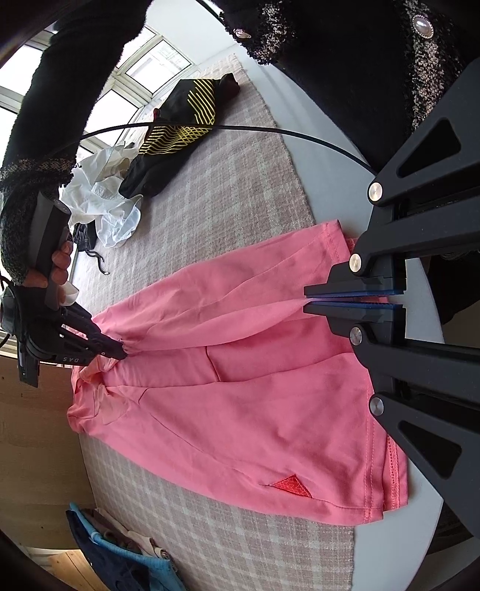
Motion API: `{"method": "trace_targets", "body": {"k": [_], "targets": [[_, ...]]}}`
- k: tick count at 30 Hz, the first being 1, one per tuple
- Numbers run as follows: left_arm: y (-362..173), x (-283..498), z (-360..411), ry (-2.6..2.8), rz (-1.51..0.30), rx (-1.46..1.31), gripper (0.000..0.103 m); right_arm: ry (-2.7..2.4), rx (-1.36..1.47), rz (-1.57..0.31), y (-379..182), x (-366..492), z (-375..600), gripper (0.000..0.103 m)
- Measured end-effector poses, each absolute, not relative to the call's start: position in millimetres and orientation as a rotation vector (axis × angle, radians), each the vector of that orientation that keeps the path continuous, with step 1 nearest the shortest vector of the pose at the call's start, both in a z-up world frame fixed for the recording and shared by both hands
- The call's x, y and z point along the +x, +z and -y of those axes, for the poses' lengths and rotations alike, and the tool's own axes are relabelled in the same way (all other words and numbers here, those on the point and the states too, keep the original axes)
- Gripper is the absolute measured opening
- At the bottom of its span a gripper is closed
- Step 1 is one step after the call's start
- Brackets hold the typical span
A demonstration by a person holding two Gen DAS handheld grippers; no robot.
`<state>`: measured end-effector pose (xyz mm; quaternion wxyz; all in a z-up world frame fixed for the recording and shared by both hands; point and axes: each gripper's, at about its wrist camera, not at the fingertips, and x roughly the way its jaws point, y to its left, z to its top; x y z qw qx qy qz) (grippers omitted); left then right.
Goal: Fold clothes
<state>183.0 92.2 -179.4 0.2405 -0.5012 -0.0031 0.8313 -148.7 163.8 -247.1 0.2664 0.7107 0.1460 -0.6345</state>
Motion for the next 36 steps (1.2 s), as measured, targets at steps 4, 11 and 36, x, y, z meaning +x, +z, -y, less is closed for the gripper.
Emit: {"method": "trace_targets", "body": {"k": [4, 11, 36], "targets": [[-176, 184, -89, 2.284, 0.019, -1.363, 0.001, -1.724, 1.875, -0.315, -233, -149, -162, 0.003], [-178, 184, -76, 2.317, 0.042, -1.390, 0.001, -1.722, 1.865, -0.302, -235, -149, -131, 0.003], [-170, 165, 6, 2.477, 0.042, -1.521, 0.029, -1.712, 1.530, -0.244, -232, 61, -197, 0.027]]}}
